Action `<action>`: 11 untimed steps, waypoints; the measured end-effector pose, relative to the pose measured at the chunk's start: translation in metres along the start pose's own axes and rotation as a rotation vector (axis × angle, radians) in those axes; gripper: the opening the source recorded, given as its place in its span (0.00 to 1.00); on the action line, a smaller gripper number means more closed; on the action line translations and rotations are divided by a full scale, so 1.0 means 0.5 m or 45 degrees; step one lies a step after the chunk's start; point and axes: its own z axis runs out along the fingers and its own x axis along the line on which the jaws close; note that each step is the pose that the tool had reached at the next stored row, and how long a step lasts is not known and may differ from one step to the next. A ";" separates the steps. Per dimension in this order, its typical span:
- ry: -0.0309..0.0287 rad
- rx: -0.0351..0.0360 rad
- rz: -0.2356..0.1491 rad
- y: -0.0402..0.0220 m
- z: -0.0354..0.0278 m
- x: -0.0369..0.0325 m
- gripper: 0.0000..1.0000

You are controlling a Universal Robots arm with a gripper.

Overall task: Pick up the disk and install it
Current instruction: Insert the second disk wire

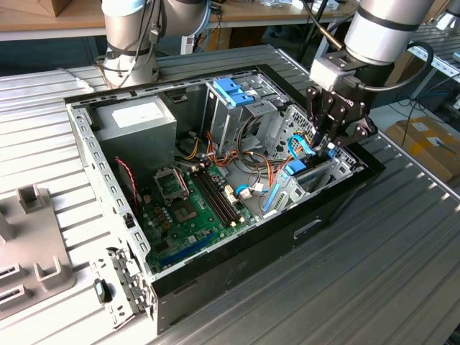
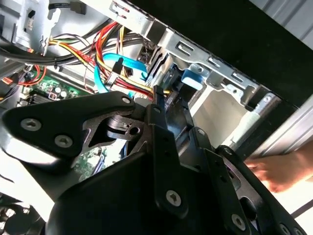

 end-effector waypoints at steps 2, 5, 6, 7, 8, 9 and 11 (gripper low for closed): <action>0.0002 0.0000 0.000 -0.001 -0.017 0.001 0.30; 0.0000 0.0000 0.000 -0.001 -0.035 0.002 0.30; -0.0004 -0.0001 0.000 -0.001 -0.039 0.003 0.30; 0.0001 -0.0001 0.000 0.000 -0.040 0.003 0.30; 0.0001 -0.0001 0.000 0.006 -0.040 0.003 0.30; 0.0000 0.0000 0.000 0.010 -0.040 0.003 0.30; -0.0001 0.0000 0.000 0.016 -0.040 0.003 0.30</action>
